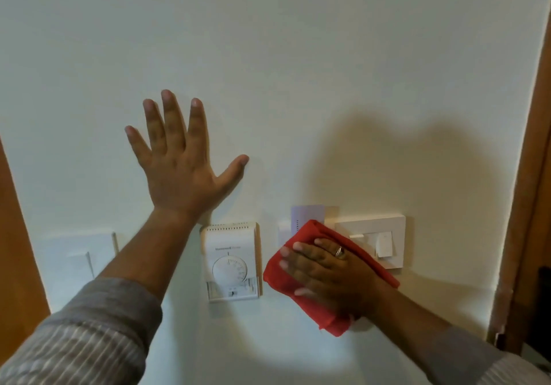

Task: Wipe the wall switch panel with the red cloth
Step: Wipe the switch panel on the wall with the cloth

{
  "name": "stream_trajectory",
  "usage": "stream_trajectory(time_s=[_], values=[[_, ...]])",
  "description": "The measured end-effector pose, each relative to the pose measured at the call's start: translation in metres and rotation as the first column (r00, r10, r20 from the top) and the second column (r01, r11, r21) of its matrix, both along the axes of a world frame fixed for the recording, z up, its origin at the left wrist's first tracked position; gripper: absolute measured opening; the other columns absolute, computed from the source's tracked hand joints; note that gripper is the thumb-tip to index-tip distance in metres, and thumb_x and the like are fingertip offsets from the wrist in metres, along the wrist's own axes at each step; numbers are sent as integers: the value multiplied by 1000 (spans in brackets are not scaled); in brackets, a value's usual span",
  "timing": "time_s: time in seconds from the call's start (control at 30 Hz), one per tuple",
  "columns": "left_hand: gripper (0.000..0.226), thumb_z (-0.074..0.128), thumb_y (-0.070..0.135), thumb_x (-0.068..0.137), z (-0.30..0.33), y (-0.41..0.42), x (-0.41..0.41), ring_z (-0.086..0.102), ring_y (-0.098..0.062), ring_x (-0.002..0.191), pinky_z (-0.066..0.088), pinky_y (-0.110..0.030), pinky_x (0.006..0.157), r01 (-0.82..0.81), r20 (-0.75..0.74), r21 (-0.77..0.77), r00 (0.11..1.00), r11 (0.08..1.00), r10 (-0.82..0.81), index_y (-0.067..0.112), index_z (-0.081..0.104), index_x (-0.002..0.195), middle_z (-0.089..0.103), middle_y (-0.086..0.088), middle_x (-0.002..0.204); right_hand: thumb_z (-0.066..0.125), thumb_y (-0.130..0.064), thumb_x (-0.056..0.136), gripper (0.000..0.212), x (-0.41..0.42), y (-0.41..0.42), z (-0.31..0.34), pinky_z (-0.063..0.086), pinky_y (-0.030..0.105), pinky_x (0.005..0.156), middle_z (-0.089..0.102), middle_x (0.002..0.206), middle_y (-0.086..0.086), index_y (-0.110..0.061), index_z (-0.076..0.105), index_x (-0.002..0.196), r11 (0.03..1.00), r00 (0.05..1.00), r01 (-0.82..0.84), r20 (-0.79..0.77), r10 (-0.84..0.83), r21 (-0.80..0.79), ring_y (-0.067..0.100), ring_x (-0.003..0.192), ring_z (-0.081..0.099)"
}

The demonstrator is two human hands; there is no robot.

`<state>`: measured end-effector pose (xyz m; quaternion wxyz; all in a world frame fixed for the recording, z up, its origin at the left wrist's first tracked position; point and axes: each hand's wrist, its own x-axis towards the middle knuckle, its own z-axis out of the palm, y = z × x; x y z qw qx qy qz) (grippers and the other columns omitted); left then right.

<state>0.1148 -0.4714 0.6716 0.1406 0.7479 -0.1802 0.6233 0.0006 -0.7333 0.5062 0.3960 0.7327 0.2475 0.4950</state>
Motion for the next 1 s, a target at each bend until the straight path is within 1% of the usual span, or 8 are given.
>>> stream_trajectory(time_s=[0.1, 0.23, 0.47, 0.6, 0.73, 0.8, 0.93, 1.0], values=[[106, 34, 85, 86, 0, -2, -2, 6, -48, 156, 2, -69, 120, 12, -6, -11, 1000, 1000, -12, 16, 8, 163, 8, -25, 170, 49, -56, 100, 77, 2, 7, -1, 9, 45, 127, 18, 163, 10, -10, 24, 156, 979, 995, -41, 97, 22, 202, 28, 154, 16], [106, 34, 84, 86, -1, -3, -2, 7, -48, 156, 3, -70, 120, 0, -2, -15, 1000, 1000, 0, 15, 10, 163, 9, -25, 169, 39, -59, 101, 82, 21, 47, -6, 2, 48, 126, 12, 166, 14, -6, 16, 158, 884, 982, -48, 182, -42, 464, 31, 155, 9], [106, 35, 84, 86, 0, -1, -2, 9, -49, 155, 2, -69, 120, 3, 7, -2, 1000, 1000, -3, 14, 12, 162, 11, -26, 169, 42, -48, 105, 72, 6, 0, -4, 3, 44, 127, 5, 169, 11, -10, 16, 159, 998, 996, -63, -57, 64, 15, 27, 156, 7], [106, 35, 84, 87, -2, -3, -3, 7, -49, 155, 2, -68, 120, 2, 3, -7, 1000, 1000, -2, 14, 12, 162, 10, -26, 169, 48, -56, 100, 79, 6, 9, -5, 8, 45, 127, 21, 162, 12, -8, 22, 157, 971, 994, -80, 96, 60, 223, 29, 155, 11], [106, 36, 82, 87, -2, -4, -2, 7, -50, 155, 2, -68, 121, 0, 12, -4, 1000, 1000, 0, 12, 13, 162, 10, -27, 169, 36, -59, 102, 82, 19, 46, -10, 3, 49, 126, 12, 165, 16, -4, 14, 158, 870, 978, -47, 198, -59, 491, 33, 155, 6], [107, 37, 82, 87, -1, -4, -1, 7, -51, 154, 2, -67, 121, 4, 21, 11, 1000, 1000, -4, 11, 13, 162, 10, -29, 168, 39, -59, 101, 82, 25, 49, -15, 3, 51, 126, 9, 168, 16, -4, 16, 158, 890, 978, -28, 198, -70, 455, 34, 155, 10], [107, 37, 83, 87, -1, 0, -1, 7, -52, 154, 2, -67, 121, 8, 23, 32, 1000, 999, -8, 10, 13, 162, 10, -30, 168, 51, -54, 100, 78, 16, 20, -18, 5, 47, 127, 11, 168, 12, -9, 24, 158, 991, 996, -62, 71, 54, 119, 29, 155, 15], [107, 37, 82, 87, -1, 1, -1, 6, -52, 154, 2, -67, 122, 13, 18, 43, 1000, 999, -14, 11, 12, 162, 9, -29, 168, 53, -52, 100, 77, 10, 4, -14, 5, 45, 127, 11, 169, 10, -10, 24, 158, 994, 997, -80, 27, 79, 68, 27, 155, 16]])
